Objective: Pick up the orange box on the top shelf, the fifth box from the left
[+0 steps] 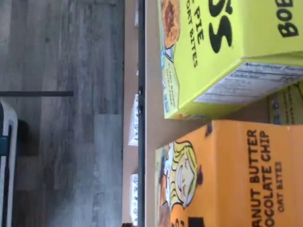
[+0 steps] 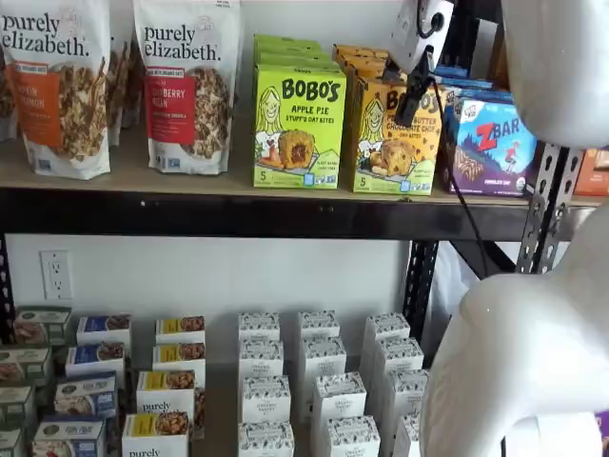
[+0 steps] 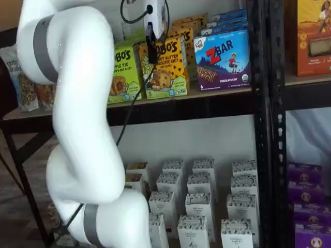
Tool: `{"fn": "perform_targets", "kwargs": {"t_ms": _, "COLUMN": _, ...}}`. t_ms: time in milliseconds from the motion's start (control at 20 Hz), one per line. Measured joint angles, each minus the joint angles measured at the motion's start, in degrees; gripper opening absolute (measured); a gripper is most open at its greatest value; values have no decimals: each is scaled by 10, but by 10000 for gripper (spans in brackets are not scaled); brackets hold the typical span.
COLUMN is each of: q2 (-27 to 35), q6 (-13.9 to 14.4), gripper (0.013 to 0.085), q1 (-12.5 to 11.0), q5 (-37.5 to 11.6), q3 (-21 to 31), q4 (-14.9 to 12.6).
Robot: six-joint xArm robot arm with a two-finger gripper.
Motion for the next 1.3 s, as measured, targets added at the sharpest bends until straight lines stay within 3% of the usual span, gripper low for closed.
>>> {"fn": "perform_targets", "kwargs": {"t_ms": 550, "q2": 11, "q6": 22, "gripper": 850, "q1": 25, "q5": 11, "q3": -7, "q4": -21}}
{"fn": "perform_targets", "kwargs": {"t_ms": 950, "q2": 4, "q6": 22, "gripper": 690, "q1": 26, "q5": -5, "q3": 4, "q4": -17}}
{"fn": "perform_targets", "kwargs": {"t_ms": 1050, "q2": 3, "q6": 22, "gripper": 610, "q1": 25, "q5": -8, "q3": 5, "q4": -16}}
{"fn": "perform_targets", "kwargs": {"t_ms": 1300, "q2": 2, "q6": 19, "gripper": 530, "q1": 22, "q5": -9, "q3": 7, "q4": -11}}
